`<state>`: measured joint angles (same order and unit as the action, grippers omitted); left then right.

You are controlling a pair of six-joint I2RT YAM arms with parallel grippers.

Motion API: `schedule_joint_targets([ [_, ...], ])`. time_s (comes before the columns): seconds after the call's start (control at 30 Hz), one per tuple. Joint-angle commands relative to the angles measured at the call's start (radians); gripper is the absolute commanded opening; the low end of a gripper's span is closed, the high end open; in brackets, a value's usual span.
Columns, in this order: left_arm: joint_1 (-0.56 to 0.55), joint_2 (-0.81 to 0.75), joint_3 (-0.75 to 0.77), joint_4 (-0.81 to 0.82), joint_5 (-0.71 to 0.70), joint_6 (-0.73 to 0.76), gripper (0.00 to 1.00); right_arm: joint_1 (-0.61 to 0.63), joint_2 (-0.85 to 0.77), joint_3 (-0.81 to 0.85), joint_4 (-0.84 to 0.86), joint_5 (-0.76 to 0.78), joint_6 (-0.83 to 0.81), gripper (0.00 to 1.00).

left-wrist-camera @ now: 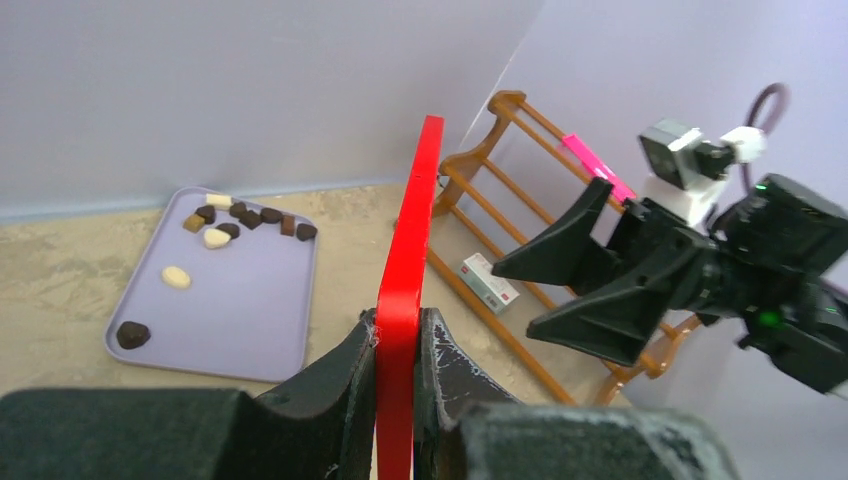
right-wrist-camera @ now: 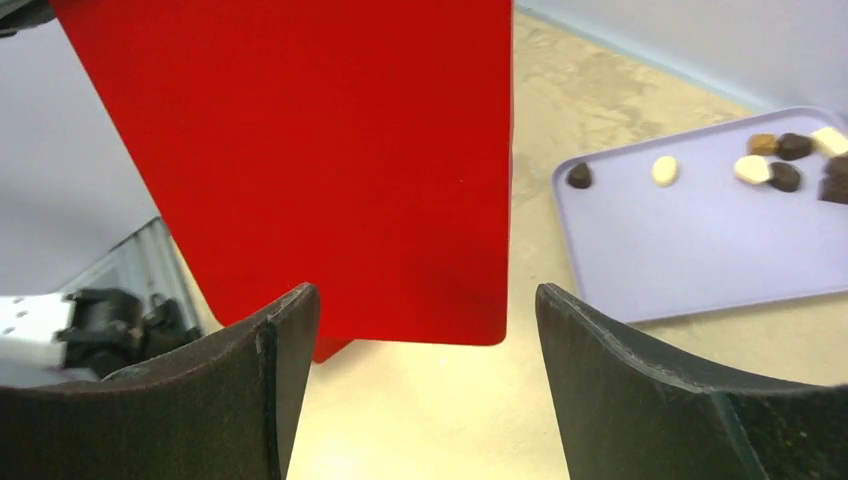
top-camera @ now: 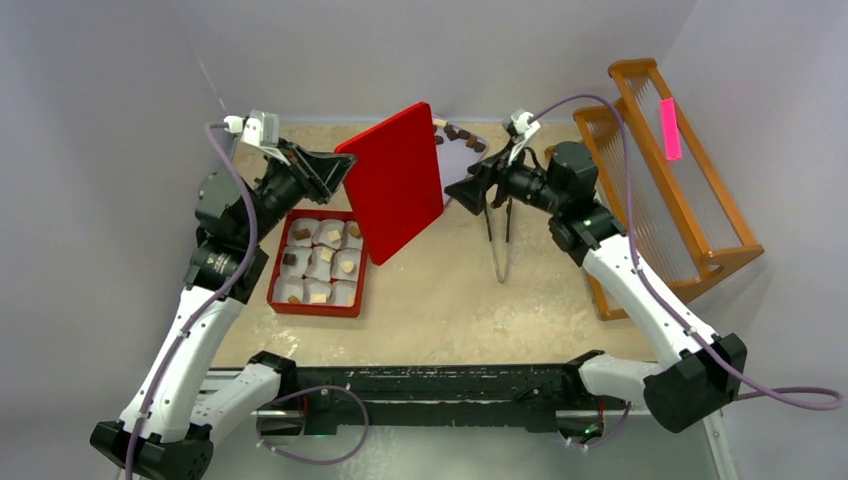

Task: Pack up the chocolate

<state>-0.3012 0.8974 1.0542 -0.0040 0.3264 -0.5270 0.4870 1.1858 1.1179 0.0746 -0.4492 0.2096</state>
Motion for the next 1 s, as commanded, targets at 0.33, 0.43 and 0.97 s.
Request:
schedule_joint_targets([
  [0.33, 0.002, -0.035, 0.092, -0.084, 0.305, -0.175, 0.0, -0.224, 0.076, 0.003, 0.333, -0.68, 0.301, 0.79],
  [0.43, 0.002, -0.039, 0.077, -0.068, 0.303, -0.177, 0.0, -0.226, 0.09, -0.001, 0.322, -0.688, 0.303, 0.79],
  [0.97, 0.002, -0.03, 0.037, -0.011, 0.316, -0.202, 0.0, -0.223, 0.218, -0.128, 0.938, -0.863, 0.728, 0.6],
])
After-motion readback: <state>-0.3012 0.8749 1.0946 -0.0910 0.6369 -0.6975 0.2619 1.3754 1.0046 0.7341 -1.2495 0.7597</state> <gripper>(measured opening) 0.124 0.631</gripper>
